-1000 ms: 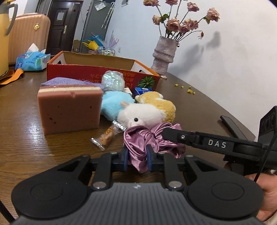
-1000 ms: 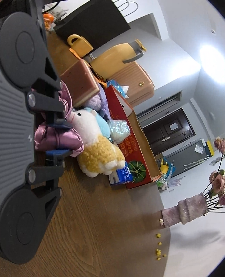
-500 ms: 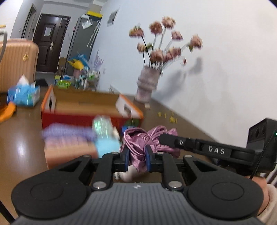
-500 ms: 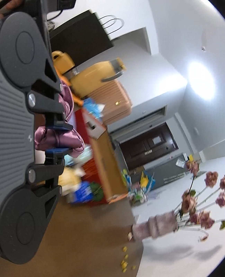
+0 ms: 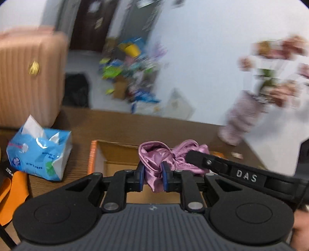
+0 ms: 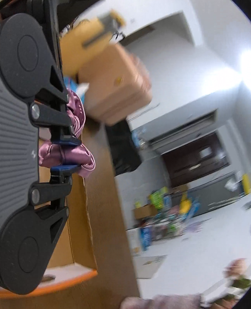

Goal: Organize soft objects
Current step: 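Carry the pink bow with the left tool into the cardboard box and release, then reach the left tool to the brown sponge and grasp it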

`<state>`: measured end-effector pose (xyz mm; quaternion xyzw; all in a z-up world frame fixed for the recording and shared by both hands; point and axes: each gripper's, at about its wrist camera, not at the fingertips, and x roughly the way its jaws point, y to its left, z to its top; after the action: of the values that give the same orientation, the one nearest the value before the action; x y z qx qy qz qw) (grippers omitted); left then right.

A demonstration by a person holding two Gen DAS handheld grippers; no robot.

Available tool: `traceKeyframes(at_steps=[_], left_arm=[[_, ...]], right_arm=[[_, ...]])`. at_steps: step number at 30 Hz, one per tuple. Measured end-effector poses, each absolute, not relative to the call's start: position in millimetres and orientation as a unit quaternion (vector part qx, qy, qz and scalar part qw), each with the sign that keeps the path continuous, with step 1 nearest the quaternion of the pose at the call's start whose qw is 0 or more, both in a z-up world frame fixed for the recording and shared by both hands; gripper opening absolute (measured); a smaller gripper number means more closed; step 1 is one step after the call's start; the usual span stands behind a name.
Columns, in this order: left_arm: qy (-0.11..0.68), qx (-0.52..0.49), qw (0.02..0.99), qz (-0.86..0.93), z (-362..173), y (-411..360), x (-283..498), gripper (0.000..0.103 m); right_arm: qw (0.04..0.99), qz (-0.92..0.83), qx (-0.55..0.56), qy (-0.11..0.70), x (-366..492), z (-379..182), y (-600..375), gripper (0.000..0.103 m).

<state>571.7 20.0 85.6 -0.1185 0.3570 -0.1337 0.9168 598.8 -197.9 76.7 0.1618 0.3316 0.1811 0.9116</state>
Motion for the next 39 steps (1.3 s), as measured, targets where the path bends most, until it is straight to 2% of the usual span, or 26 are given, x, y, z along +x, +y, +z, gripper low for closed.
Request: traceKeyframes(at_steps=[2, 5, 6, 7, 8, 11, 12, 15, 20, 22, 27, 30, 34, 39], left_arm=[[0.376, -0.1, 0.914, -0.117, 65, 18, 599, 0.019], [0.386, -0.061, 0.916, -0.089, 39, 13, 617, 0.029], [0.383, -0.054, 0.918, -0.087, 35, 12, 619, 0.039], [0.38, -0.053, 0.92, -0.084, 32, 13, 620, 0.054], [0.377, -0.051, 0.922, -0.078, 31, 14, 620, 0.059], [0.368, -0.037, 0.926, -0.073, 32, 15, 614, 0.06], [0.366, -0.035, 0.927, -0.074, 36, 17, 611, 0.06], [0.358, -0.035, 0.93, -0.072, 52, 22, 595, 0.062], [0.32, -0.023, 0.945, -0.068, 111, 33, 548, 0.071], [0.302, -0.015, 0.951, -0.069, 141, 36, 522, 0.081], [0.256, 0.012, 0.964, -0.063, 199, 36, 444, 0.09], [0.232, 0.028, 0.97, -0.062, 222, 33, 402, 0.094], [0.222, 0.029, 0.973, -0.064, 237, 22, 358, 0.095], [0.198, 0.013, 0.977, -0.08, 221, 15, 293, 0.097]], right_arm=[[0.896, 0.169, 0.178, 0.37, 635, 53, -191, 0.019], [0.878, 0.153, 0.197, 0.408, 669, 25, -185, 0.022], [0.873, 0.149, 0.208, 0.415, 675, 18, -185, 0.026], [0.863, 0.147, 0.219, 0.431, 684, 10, -184, 0.028], [0.857, 0.149, 0.226, 0.439, 682, 3, -183, 0.031], [0.853, 0.154, 0.227, 0.445, 678, -6, -181, 0.05], [0.854, 0.154, 0.224, 0.444, 674, -4, -181, 0.053], [0.865, 0.148, 0.221, 0.425, 658, 14, -189, 0.055], [0.887, 0.138, 0.214, 0.385, 619, 74, -223, 0.059], [0.898, 0.136, 0.208, 0.363, 593, 104, -244, 0.063], [0.931, 0.127, 0.172, 0.296, 508, 176, -282, 0.079], [0.943, 0.129, 0.155, 0.266, 456, 205, -299, 0.081], [0.953, 0.127, 0.137, 0.24, 402, 223, -313, 0.082], [0.96, 0.138, 0.131, 0.205, 331, 209, -321, 0.083]])
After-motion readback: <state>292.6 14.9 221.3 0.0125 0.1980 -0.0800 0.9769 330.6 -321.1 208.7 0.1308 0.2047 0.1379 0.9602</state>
